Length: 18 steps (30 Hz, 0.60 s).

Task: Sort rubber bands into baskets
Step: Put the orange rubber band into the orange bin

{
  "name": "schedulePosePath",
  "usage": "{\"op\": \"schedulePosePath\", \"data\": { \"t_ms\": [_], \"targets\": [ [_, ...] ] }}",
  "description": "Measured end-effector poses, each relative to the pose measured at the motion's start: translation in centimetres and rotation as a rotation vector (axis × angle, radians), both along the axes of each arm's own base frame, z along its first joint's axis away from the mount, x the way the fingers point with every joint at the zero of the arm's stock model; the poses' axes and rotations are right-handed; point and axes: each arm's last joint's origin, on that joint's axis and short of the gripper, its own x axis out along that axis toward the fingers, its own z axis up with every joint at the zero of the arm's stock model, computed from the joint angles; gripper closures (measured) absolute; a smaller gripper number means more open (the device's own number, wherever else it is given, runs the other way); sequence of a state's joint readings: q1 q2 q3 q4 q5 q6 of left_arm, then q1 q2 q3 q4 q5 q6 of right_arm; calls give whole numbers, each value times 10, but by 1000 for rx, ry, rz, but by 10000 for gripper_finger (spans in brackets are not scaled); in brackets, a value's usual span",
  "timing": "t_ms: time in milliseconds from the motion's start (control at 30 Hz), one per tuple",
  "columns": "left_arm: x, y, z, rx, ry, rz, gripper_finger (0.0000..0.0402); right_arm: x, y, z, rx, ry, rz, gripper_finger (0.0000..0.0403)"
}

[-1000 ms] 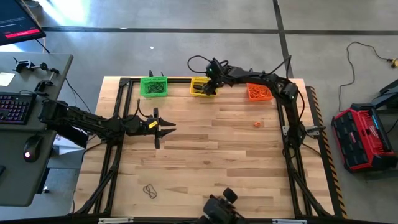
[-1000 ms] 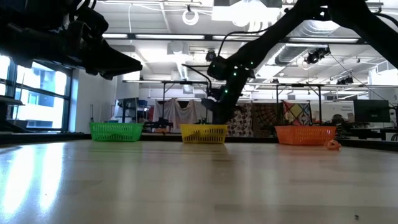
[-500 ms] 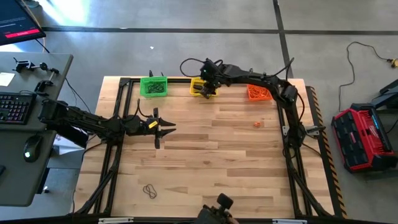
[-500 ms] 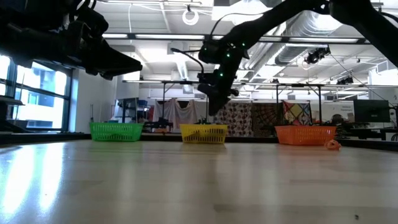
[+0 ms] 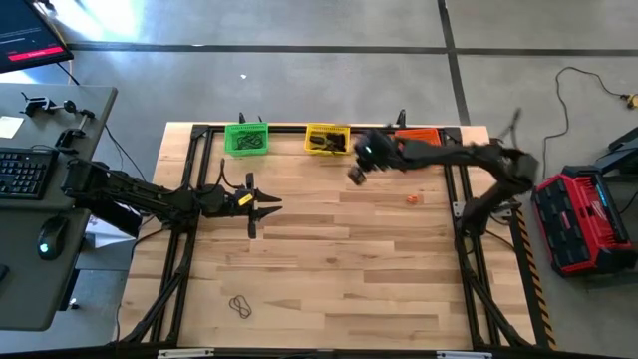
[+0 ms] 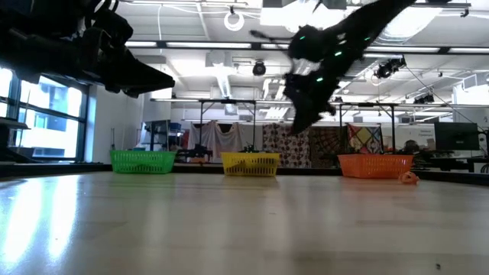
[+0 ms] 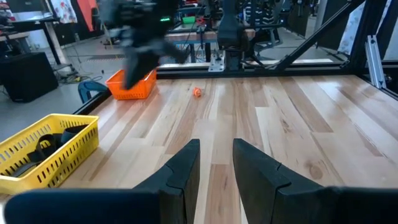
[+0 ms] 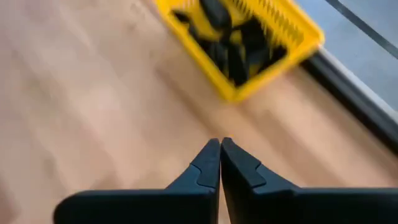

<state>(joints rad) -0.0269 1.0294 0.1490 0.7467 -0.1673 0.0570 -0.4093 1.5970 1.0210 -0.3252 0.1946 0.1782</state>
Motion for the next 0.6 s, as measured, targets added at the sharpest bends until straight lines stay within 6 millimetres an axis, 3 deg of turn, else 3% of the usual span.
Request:
{"op": "schedulePosePath", "data": {
  "t_ms": [167, 267, 467, 600],
  "targets": [
    [0, 0, 0, 0, 1, 1, 316, -46, 56, -12, 80, -2, -13, 402],
    [0, 0, 0, 0, 1, 0, 316, -72, 78, -22, 156, 2, -61, 401],
    [0, 0, 0, 0, 1, 1, 316, -113, 97, -47, 244, 82, -222, 383],
    [0, 0, 0, 0, 0, 0, 316, -126, 98, -56, 237, 152, -315, 347]
  ]
}}
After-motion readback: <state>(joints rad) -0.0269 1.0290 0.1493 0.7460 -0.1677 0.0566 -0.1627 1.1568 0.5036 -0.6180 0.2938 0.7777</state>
